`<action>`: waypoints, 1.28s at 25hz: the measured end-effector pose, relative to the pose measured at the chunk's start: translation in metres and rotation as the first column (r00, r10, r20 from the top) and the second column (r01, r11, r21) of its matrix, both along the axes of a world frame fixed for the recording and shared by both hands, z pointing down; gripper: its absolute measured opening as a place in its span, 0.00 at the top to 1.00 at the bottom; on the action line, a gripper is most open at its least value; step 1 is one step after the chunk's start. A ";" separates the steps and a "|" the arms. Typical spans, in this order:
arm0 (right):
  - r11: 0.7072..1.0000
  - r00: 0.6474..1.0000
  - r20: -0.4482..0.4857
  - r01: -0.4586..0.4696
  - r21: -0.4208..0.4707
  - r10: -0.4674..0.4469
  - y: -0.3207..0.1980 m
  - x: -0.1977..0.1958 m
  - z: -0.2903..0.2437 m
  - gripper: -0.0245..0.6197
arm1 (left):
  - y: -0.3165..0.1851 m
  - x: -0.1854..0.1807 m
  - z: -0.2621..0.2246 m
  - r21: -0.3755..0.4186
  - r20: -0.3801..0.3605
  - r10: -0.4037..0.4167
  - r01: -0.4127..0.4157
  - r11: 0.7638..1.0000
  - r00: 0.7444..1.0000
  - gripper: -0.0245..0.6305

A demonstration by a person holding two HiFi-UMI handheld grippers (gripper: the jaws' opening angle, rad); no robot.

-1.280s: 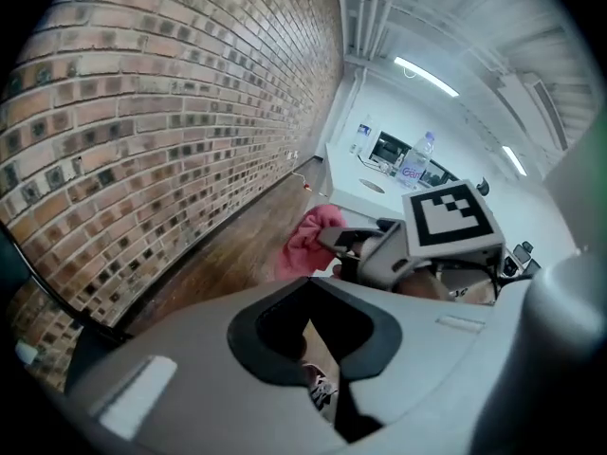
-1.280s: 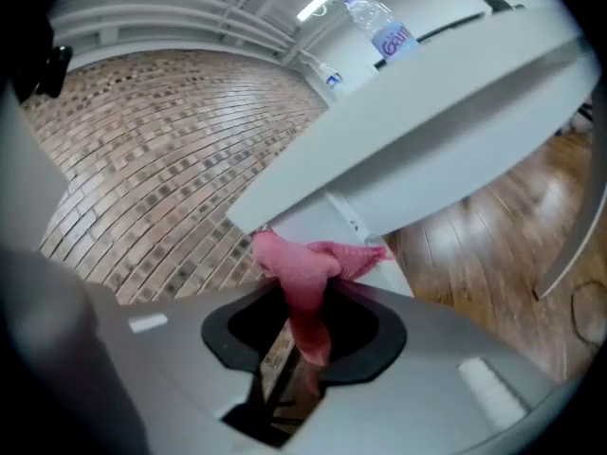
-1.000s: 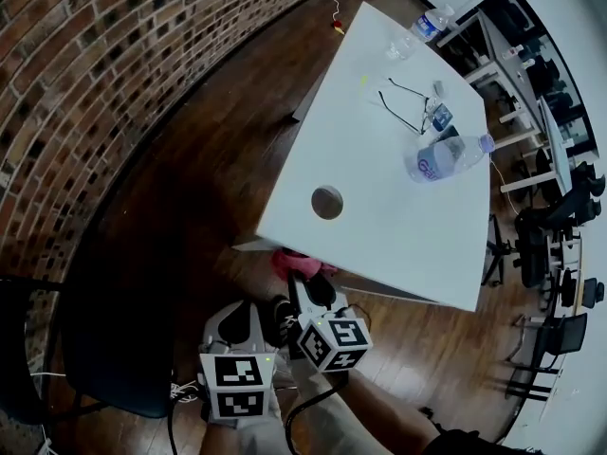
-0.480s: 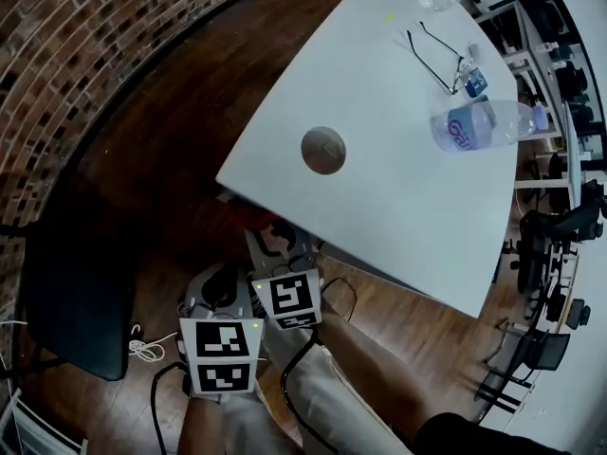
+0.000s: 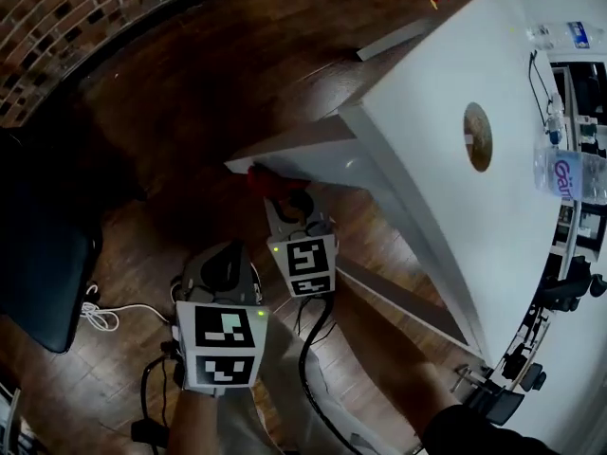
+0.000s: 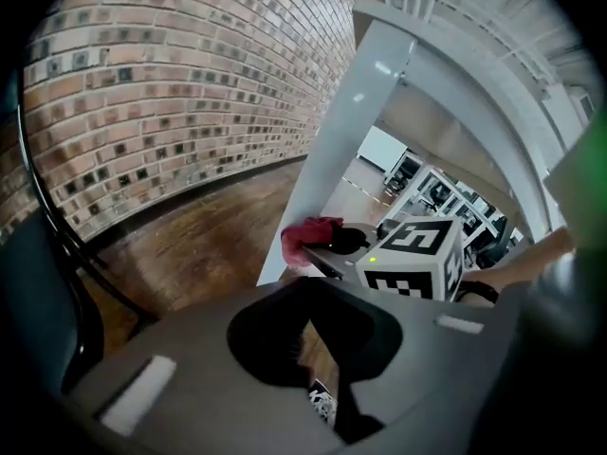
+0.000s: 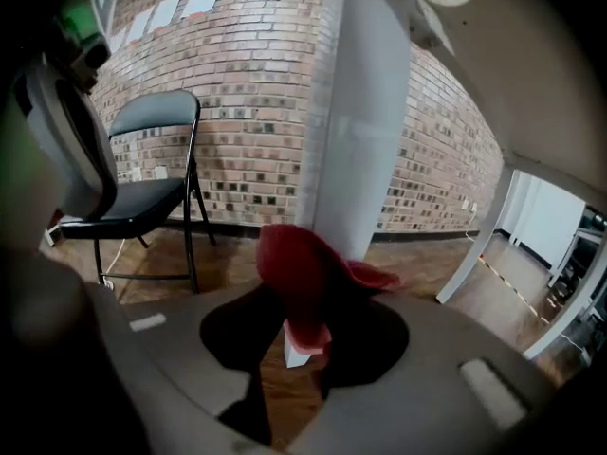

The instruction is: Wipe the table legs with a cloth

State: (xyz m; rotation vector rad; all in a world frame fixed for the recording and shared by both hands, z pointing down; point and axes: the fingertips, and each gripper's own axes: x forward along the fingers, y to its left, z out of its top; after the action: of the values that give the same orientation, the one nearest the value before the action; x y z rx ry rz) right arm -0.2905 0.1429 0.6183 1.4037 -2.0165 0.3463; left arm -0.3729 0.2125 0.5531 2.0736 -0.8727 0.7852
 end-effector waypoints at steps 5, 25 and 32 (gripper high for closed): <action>0.997 0.998 -0.059 0.018 -0.069 -0.022 0.002 -0.002 0.109 0.79 | 0.023 -0.020 0.079 -0.006 0.006 0.027 -0.027 1.000 1.000 0.96; 0.925 0.983 -0.171 -0.124 -0.359 0.065 0.015 -0.001 0.393 0.78 | 0.002 -0.102 0.253 -0.043 -0.011 0.092 -0.093 0.995 0.996 0.96; 0.937 0.987 -0.108 -0.151 -0.315 0.122 0.005 -0.009 0.255 0.78 | 0.013 -0.097 0.155 -0.071 -0.003 0.091 -0.091 0.993 0.996 0.96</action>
State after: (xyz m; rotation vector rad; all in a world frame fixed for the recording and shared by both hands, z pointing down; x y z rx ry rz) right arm -0.2995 0.1484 0.8735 1.3276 -1.7039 0.6354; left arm -0.4703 0.2254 0.7078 2.0623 -0.7437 0.8528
